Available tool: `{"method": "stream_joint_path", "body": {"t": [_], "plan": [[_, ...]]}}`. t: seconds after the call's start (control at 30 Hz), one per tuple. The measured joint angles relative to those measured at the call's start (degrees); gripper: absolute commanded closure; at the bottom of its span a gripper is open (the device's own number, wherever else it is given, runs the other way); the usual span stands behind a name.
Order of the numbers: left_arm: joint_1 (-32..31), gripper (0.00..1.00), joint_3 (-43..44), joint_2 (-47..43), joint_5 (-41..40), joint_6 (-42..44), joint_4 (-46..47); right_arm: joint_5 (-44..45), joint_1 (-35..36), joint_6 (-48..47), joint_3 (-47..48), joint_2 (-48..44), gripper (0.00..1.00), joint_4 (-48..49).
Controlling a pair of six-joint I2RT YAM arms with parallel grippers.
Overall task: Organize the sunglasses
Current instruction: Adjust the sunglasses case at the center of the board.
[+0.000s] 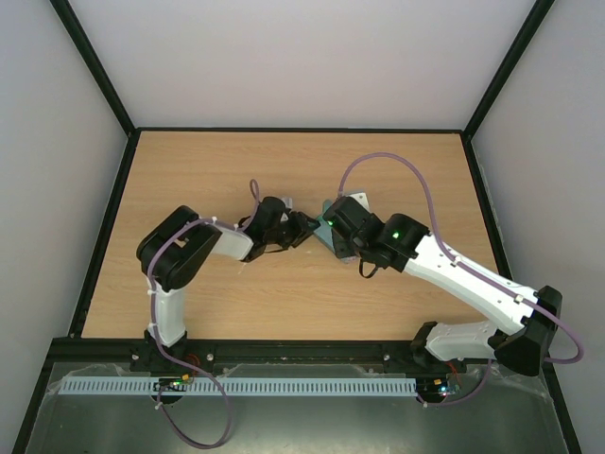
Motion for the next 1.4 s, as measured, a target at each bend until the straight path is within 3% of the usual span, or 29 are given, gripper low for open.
{"method": "stream_joint_path", "body": {"t": [1.17,1.4], "plan": [[0.07,0.53,13.53,13.29,1.53,-3.76,5.14,-0.15,-1.11,-0.7,-2.8,0.0,0.93,0.55],[0.63,0.47,13.53,13.97,2.62,-4.59,7.15,-0.35,-1.53,-0.68,-2.91,0.31,0.93,0.87]]}}
